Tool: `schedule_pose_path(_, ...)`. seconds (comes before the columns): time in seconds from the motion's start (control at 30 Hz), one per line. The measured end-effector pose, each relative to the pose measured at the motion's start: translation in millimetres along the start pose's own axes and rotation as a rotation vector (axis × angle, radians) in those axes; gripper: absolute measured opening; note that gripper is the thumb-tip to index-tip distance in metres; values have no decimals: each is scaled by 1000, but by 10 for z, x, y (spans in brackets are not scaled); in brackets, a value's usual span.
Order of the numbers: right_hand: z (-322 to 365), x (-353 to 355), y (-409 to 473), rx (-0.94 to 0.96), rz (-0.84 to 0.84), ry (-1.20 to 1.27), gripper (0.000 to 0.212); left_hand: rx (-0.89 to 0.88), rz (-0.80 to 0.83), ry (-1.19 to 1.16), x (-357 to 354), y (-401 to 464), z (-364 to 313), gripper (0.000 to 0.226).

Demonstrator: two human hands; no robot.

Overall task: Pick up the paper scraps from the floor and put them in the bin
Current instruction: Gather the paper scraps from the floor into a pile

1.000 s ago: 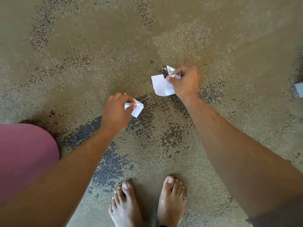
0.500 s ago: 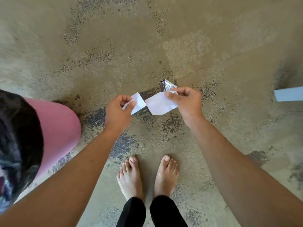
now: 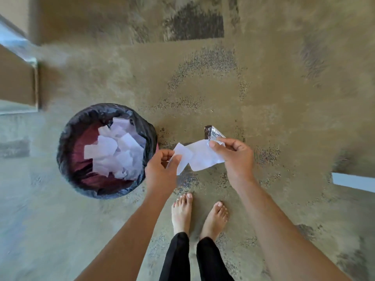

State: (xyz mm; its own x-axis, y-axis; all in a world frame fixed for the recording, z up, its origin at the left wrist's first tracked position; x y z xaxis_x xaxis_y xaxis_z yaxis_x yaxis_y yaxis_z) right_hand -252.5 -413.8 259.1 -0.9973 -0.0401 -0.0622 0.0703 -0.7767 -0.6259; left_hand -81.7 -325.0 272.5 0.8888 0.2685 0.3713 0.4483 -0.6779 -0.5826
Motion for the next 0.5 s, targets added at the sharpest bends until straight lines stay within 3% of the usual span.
schedule_pose_path(0.27, 207, -1042, -370, -12, 227, -196, 20, 108, -255, -91, 1096, -144, 128, 13)
schedule_pose_path(0.5, 129, -1822, -428, 95, 360, -480, 16, 180, -284, -124, 1741, 16, 409, 9)
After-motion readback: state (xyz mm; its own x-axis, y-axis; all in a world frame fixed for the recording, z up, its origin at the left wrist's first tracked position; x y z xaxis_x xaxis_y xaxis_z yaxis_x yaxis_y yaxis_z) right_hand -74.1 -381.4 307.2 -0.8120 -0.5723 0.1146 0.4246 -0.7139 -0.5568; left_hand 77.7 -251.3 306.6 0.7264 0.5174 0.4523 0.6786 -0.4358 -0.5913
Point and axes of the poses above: each hand's wrist, its own y-axis towards the middle knuckle, its own x-axis out of the back of the hand, z = x × y, the point moved 2 cm from there along y, towards the middle knuckle, and after that the axes turned 8 degrees about z, right-handed, at the moved point
